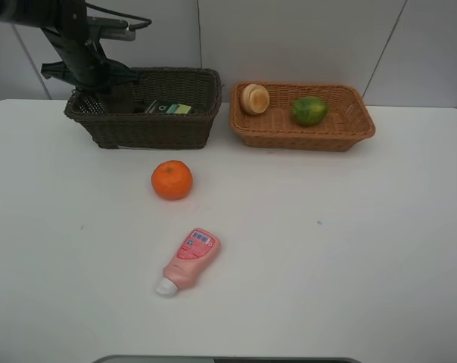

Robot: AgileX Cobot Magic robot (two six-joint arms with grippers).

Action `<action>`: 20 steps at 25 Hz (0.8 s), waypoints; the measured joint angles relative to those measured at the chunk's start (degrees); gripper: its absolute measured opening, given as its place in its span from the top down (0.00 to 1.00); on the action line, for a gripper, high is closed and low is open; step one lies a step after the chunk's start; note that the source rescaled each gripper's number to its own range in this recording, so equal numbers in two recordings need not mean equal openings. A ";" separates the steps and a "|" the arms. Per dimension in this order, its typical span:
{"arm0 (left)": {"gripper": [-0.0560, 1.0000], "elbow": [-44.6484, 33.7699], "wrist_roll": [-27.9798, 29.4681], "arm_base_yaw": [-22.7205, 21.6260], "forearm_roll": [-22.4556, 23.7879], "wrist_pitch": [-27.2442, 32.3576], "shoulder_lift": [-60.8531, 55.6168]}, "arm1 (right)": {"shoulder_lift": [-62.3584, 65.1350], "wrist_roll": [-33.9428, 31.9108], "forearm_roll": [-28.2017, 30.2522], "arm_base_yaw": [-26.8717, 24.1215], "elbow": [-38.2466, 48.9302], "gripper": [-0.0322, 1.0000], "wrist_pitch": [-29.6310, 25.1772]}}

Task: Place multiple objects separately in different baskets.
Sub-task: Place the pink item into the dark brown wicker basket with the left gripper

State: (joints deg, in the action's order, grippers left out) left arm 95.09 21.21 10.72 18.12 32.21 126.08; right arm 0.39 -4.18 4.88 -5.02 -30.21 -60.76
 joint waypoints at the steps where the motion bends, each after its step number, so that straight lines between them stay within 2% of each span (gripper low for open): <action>1: 0.94 0.00 0.00 0.00 0.00 0.00 0.00 | 0.00 0.00 0.00 0.00 0.00 0.24 0.00; 5: 0.94 0.00 -1.67 0.00 -0.06 0.00 0.00 | 0.00 0.00 0.00 0.00 0.00 0.24 0.00; 7: 0.90 0.00 -2.58 0.00 -0.33 0.00 0.00 | 0.00 0.00 0.00 0.00 0.00 0.24 0.00; 9: 0.73 0.00 -3.10 0.00 -0.84 0.00 0.00 | 0.00 0.00 0.00 0.00 0.00 0.24 0.00; 12: 0.30 0.00 -3.41 0.00 -1.01 -0.43 0.00 | 0.00 0.00 0.00 0.00 0.00 0.24 0.00; 13: 0.18 0.00 -3.41 0.00 -1.24 -0.58 0.00 | 0.00 0.00 0.00 0.00 0.00 0.24 0.00; 14: 0.09 0.00 -3.53 0.00 -1.73 -0.62 0.00 | 0.00 0.00 0.00 0.00 0.00 0.24 0.00; 16: 0.03 0.00 -3.87 0.00 -2.48 -0.62 0.00 | 0.00 0.00 0.00 0.00 0.00 0.24 0.00; 20: 0.00 0.00 -4.24 0.00 -3.30 -0.62 0.00 | 0.00 0.00 0.00 0.00 0.00 0.24 0.00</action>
State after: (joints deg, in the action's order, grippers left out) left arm 95.09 16.97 10.72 14.82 31.59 126.08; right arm 0.39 -4.18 4.88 -5.02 -30.21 -60.76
